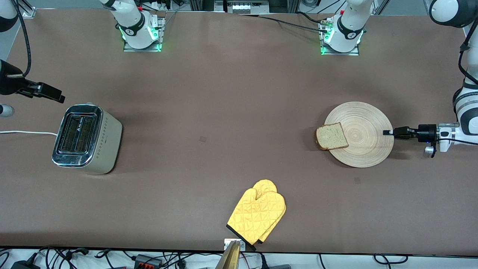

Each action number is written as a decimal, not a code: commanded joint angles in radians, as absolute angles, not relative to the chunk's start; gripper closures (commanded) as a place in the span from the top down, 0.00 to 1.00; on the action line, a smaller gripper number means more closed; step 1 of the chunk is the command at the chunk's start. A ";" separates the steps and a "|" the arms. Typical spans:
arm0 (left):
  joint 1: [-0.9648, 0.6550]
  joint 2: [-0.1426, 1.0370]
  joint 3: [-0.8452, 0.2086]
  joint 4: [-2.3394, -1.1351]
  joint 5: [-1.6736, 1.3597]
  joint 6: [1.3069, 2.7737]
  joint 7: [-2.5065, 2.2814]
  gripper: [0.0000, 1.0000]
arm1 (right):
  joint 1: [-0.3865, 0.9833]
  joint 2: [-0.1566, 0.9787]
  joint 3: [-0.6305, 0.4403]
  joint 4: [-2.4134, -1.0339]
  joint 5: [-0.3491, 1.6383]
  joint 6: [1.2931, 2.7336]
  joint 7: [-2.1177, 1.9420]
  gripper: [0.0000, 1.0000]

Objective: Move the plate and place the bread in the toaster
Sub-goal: 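Lower the left gripper beside the rim of the wooden plate, then push the wooden plate with the left gripper toward the toaster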

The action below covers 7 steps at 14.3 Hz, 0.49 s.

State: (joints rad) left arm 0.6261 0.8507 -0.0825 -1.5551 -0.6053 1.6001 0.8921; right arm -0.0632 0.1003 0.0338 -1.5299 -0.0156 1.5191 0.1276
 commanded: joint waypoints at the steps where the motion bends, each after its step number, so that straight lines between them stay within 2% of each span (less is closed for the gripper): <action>1: 0.621 0.856 -0.098 -1.522 -0.617 1.571 0.894 0.01 | -0.066 0.097 0.035 -1.514 0.002 1.502 0.117 1.00; 4: 0.621 0.856 -0.182 -1.491 -0.644 1.565 0.841 0.01 | -0.067 0.098 0.035 -1.508 0.002 1.485 0.117 1.00; 7: 0.608 0.856 -0.317 -1.500 -0.657 1.574 0.752 0.01 | -0.069 0.100 0.034 -1.509 0.002 1.485 0.127 1.00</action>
State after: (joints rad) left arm 0.6154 0.8508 -0.2370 -1.5192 -0.6209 1.5971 0.8135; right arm -0.0635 0.0976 0.0339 -1.5277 -0.0150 1.5048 0.1276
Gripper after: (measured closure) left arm 0.912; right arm 0.000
